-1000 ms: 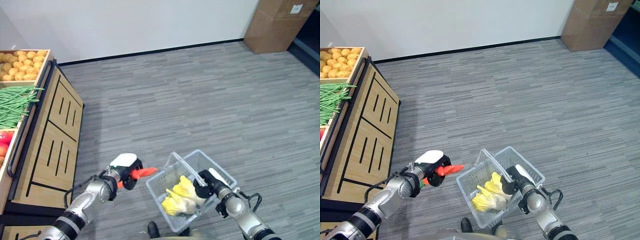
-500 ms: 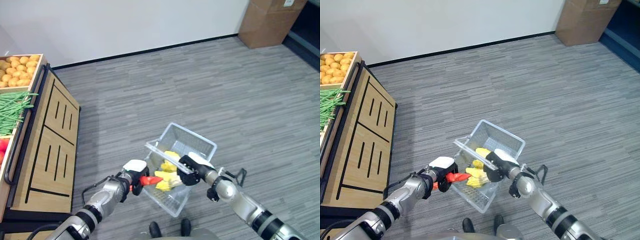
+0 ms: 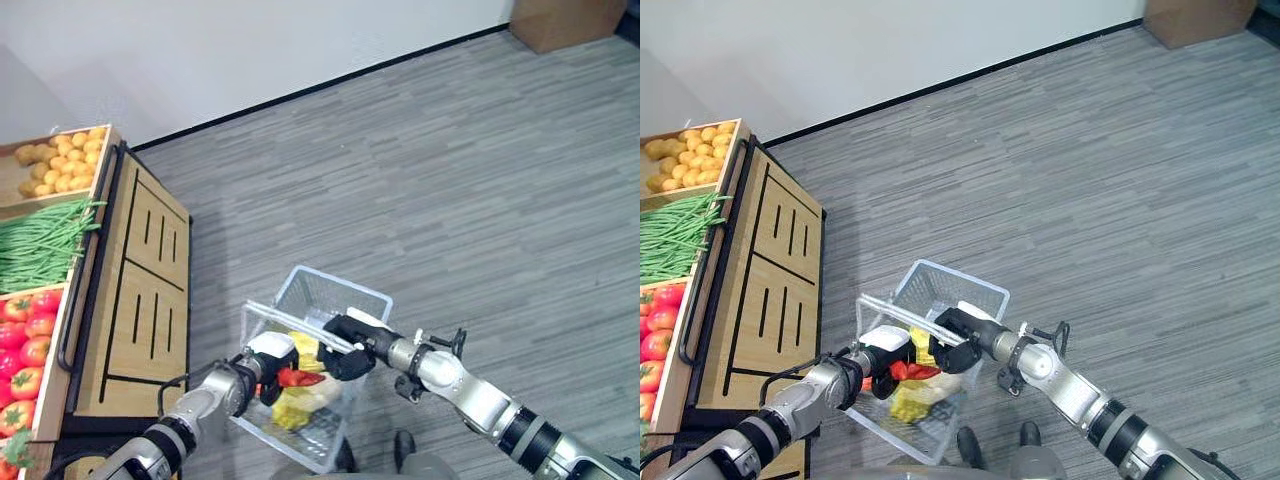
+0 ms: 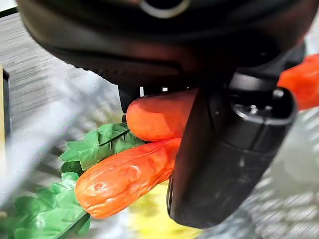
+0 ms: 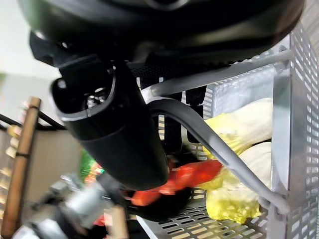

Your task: Get the vegetables into the basket

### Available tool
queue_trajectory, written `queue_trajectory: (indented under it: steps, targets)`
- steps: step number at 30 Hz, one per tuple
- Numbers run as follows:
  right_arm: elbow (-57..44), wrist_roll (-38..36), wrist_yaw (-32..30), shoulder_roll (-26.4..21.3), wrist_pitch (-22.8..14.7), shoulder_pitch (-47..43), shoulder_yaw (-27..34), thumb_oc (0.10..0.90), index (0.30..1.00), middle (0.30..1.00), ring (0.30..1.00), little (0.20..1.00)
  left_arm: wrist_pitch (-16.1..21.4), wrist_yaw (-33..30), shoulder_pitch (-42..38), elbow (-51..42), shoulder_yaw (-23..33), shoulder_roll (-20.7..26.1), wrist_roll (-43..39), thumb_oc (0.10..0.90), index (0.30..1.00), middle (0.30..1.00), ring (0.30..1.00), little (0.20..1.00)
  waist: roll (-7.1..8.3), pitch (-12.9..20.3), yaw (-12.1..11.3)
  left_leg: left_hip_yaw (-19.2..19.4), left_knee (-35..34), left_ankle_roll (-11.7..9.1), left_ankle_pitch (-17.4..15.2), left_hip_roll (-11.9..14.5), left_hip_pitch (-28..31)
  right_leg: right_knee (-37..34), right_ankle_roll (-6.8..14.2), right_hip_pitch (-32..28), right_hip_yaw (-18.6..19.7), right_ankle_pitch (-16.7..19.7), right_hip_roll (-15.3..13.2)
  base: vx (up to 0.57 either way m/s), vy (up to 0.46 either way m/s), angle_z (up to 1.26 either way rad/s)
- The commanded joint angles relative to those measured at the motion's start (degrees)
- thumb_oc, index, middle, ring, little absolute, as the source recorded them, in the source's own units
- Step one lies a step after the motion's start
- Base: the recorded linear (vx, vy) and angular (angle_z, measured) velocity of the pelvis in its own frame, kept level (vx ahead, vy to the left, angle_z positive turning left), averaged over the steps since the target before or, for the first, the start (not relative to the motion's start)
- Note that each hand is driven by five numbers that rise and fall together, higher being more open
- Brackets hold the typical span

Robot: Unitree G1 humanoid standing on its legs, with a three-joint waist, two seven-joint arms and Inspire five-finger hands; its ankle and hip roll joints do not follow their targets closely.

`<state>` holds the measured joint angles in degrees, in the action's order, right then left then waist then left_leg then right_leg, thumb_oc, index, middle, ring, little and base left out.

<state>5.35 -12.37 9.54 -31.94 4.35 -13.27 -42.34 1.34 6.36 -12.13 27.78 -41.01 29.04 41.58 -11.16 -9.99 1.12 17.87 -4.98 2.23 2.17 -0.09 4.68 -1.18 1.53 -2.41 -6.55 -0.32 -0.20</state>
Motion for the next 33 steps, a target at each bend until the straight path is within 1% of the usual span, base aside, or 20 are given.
queue_trajectory:
  steps: [1, 2, 5, 6, 7, 8, 9, 10, 12, 17, 18, 19, 21, 22, 23, 24, 27, 31, 33]
  targets:
    - [-13.71, -11.32, -0.56, 11.63, -9.95, -7.72, 4.27, 0.400, 0.300, 0.300, 0.300, 0.300, 0.35, -2.38, -5.44, 0.94, 1.38, 0.23, -0.92, 0.900, 1.000, 1.000, 1.000, 1.000, 3.55, 2.74, 1.40, 1.14, 3.49, -0.63, -7.67, -0.60, 1.65, 1.57, 4.94, 3.53, -0.77, 0.93, -7.36, 0.01, -0.022, 0.04]
    - [-14.71, -12.38, -0.70, 12.10, -9.91, -8.46, 3.99, 0.400, 0.300, 0.300, 0.300, 0.300, -0.04, -2.59, -4.16, 1.81, 2.10, -0.07, -0.95, 0.900, 1.000, 1.000, 1.000, 1.000, 3.96, 2.76, 1.11, 1.04, 3.73, -0.67, -7.70, -0.49, 1.63, 1.65, 4.86, 3.35, -0.92, 0.78, -7.30, 0.00, 0.000, 0.00]
    - [-15.43, -12.63, -0.94, 12.33, -9.99, -9.17, 3.53, 0.400, 0.300, 0.300, 0.300, 0.300, -0.10, -2.84, -3.82, 2.00, 2.32, -0.02, -0.86, 0.900, 1.000, 1.000, 1.000, 1.000, 4.33, 2.64, 1.03, 0.74, 3.85, -0.66, -7.74, -0.43, 1.64, 1.79, 4.75, 3.22, -1.08, 0.62, -7.31, 0.00, -0.002, 0.01]
    - [-13.61, -13.51, -0.72, 14.44, -9.84, -9.98, 0.90, 0.400, 0.300, 0.300, 0.300, 0.300, -1.24, -3.49, -9.56, 11.44, -2.41, -7.46, 2.28, 0.900, 1.000, 1.000, 1.000, 1.000, 5.00, 2.58, 2.46, 0.64, 3.99, -0.75, -7.93, -0.38, 1.80, 2.40, 4.86, 3.25, -1.07, 0.06, -7.33, -0.01, -0.013, 0.09]
    - [-11.73, -14.90, -1.24, 16.18, -10.20, -12.38, -0.92, 0.400, 0.300, 0.300, 0.300, 0.300, -3.49, -6.42, -12.62, 22.54, -4.17, -13.41, 3.55, 0.900, 1.000, 1.000, 1.000, 1.000, 5.73, 2.42, 2.93, 1.17, 4.01, -0.83, -7.62, -0.19, 1.46, 2.41, 4.68, 3.88, -0.59, 0.35, -7.04, -0.01, -0.012, 0.14]
    - [-11.68, -14.91, -1.23, 16.16, -10.23, -12.43, -0.92, 0.400, 0.300, 0.300, 0.300, 0.300, -3.44, -6.54, -12.70, 22.72, -4.18, -13.53, 3.55, 0.900, 1.000, 1.000, 1.000, 1.000, 5.70, 2.40, 2.91, 1.18, 4.02, -0.83, -7.62, -0.19, 1.44, 2.44, 4.68, 3.91, -0.57, 0.34, -7.04, -0.04, -0.008, 0.05]
    - [-11.72, -15.90, -1.76, 16.25, -10.65, -13.09, -1.72, 0.400, 0.300, 0.300, 0.300, 0.300, -4.59, -8.21, -14.17, 28.04, -3.80, -15.98, 3.65, 0.900, 1.000, 1.000, 1.000, 1.000, 6.46, 2.23, 3.36, 1.26, 4.11, -0.87, -7.58, -0.09, 1.23, 2.65, 4.55, 4.23, -0.12, 0.30, -6.93, -0.02, 0.003, -0.14]
    - [-11.97, -16.16, -2.05, 16.08, -10.54, -13.83, -2.27, 0.400, 0.300, 0.300, 0.300, 0.300, -4.81, -8.81, -15.02, 30.99, -3.92, -17.20, 3.55, 0.900, 1.000, 1.000, 1.000, 1.000, 6.62, 2.17, 3.39, 1.29, 4.11, -0.90, -7.50, -0.06, 1.13, 2.81, 4.53, 4.47, 0.01, 0.26, -6.91, -0.03, 0.009, -0.19]
    - [-12.28, -16.60, -2.04, 16.47, -10.41, -15.13, -3.28, 0.400, 0.300, 0.300, 0.300, 0.300, -5.41, -9.54, -16.14, 35.43, -4.03, -18.79, 3.51, 0.900, 1.000, 1.000, 1.000, 1.000, 7.23, 2.30, 3.40, 1.45, 4.09, -0.91, -7.48, 0.04, 1.19, 2.96, 4.50, 4.64, 0.38, 0.25, -6.83, -0.01, 0.013, -0.11]
    - [-9.95, -15.49, -2.40, 17.08, -10.09, -15.54, -4.42, 0.400, 0.300, 0.300, 0.300, 0.300, -5.87, -9.96, -16.60, 37.12, -3.73, -19.32, 3.09, 0.900, 1.000, 1.000, 1.000, 1.000, 7.91, 2.39, 3.18, 1.63, 3.94, -0.86, -7.47, 0.06, 1.49, 3.14, 4.50, 4.61, 0.51, 0.31, -6.75, 0.00, 0.003, -0.01]
    - [-7.59, -12.26, -2.60, 16.99, -9.58, -15.96, -5.26, 0.400, 0.300, 0.300, 0.300, 0.300, -6.03, -10.09, -16.32, 37.66, -3.45, -19.37, 2.85, 0.900, 1.000, 1.000, 1.000, 1.000, 8.31, 2.55, 2.93, 1.59, 3.77, -0.82, -7.46, 0.07, 1.71, 3.09, 4.51, 4.47, 0.45, 0.27, -6.72, 0.00, 0.035, 0.02]
    - [-4.12, -6.63, -2.81, 16.33, -8.64, -15.60, -6.01, 0.400, 0.300, 0.300, 0.300, 0.300, -6.45, -10.38, -15.82, 38.34, -2.77, -19.34, 2.31, 0.900, 1.000, 1.000, 1.000, 1.000, 8.92, 2.93, 2.50, 1.42, 3.42, -0.74, -7.38, 0.10, 2.05, 3.01, 4.53, 4.26, 0.46, 0.29, -6.66, 0.01, 0.042, 0.03]
    - [-1.40, -2.54, -3.01, 15.91, -8.12, -15.28, -6.35, 0.400, 0.300, 0.300, 0.300, 0.300, -6.42, -10.55, -15.40, 38.36, -2.58, -19.37, 2.11, 0.900, 1.000, 1.000, 1.000, 1.000, 9.28, 3.17, 2.22, 1.22, 3.05, -0.67, -7.32, 0.10, 2.28, 2.91, 4.54, 4.00, 0.35, 0.25, -6.62, 0.00, 0.017, 0.01]
    - [-1.26, -2.41, -3.03, 16.01, -8.20, -15.26, -6.38, 0.400, 0.300, 0.300, 0.300, 0.300, -6.43, -10.55, -15.37, 38.35, -2.59, -19.37, 2.10, 0.900, 1.000, 1.000, 1.000, 1.000, 9.28, 3.18, 2.23, 1.21, 3.01, -0.67, -7.31, 0.09, 2.32, 2.90, 4.55, 3.96, 0.34, 0.25, -6.62, 0.00, 0.000, 0.00]
    - [2.55, 2.63, -3.59, 15.49, -7.79, -14.48, -6.48, 0.400, 0.300, 0.300, 0.300, 0.300, -6.31, -11.05, -15.05, 37.91, -2.34, -19.15, 1.55, 0.900, 1.000, 1.000, 1.000, 1.000, 9.70, 3.50, 1.88, 0.87, 2.77, -0.59, -7.29, 0.12, 2.49, 2.85, 4.53, 3.73, 0.15, 0.14, -6.55, 0.00, 0.000, 0.00]
    - [3.59, 3.94, -3.60, 15.36, -7.41, -14.08, -6.47, 0.400, 0.300, 0.300, 0.300, 0.300, -6.20, -11.05, -14.90, 37.80, -2.33, -19.08, 1.40, 0.900, 1.000, 1.000, 1.000, 1.000, 9.87, 3.57, 1.78, 0.81, 2.72, -0.56, -7.31, 0.13, 2.57, 2.84, 4.56, 3.68, 0.06, 0.12, -6.54, 0.00, 0.000, 0.00]
    - [9.52, 11.03, -4.79, 14.59, -6.68, -11.96, -5.85, 0.400, 0.300, 0.300, 0.300, 0.300, -5.96, -11.33, -14.21, 36.94, -2.33, -18.71, 0.62, 0.900, 1.000, 1.000, 1.000, 1.000, 10.30, 3.85, 1.37, 0.40, 2.54, -0.49, -7.32, 0.07, 2.90, 2.80, 4.59, 3.25, -0.21, 0.08, -6.54, 0.00, 0.000, 0.00]
    - [18.04, 22.49, -6.88, 13.36, -6.55, -9.97, -4.42, 0.400, 0.300, 0.300, 0.300, 0.300, -4.99, -11.37, -13.17, 35.58, -1.84, -17.92, -1.95, 0.900, 1.000, 1.000, 1.000, 1.000, 10.80, 4.33, 0.86, -0.19, 2.38, -0.37, -7.41, -0.01, 3.26, 2.71, 4.60, 2.76, -0.51, -0.10, -6.46, 0.01, 0.016, 0.06]
    - [20.29, 23.97, -7.30, 13.56, -6.64, -9.23, -3.93, 0.400, 0.300, 0.300, 0.300, 0.300, -4.67, -11.33, -12.80, 35.44, -1.69, -17.75, -2.52, 0.900, 1.000, 1.000, 1.000, 1.000, 10.92, 4.53, 0.75, -0.41, 2.24, -0.33, -7.41, -0.03, 3.42, 2.66, 4.61, 2.54, -0.63, -0.16, -6.46, 0.01, 0.013, 0.09]
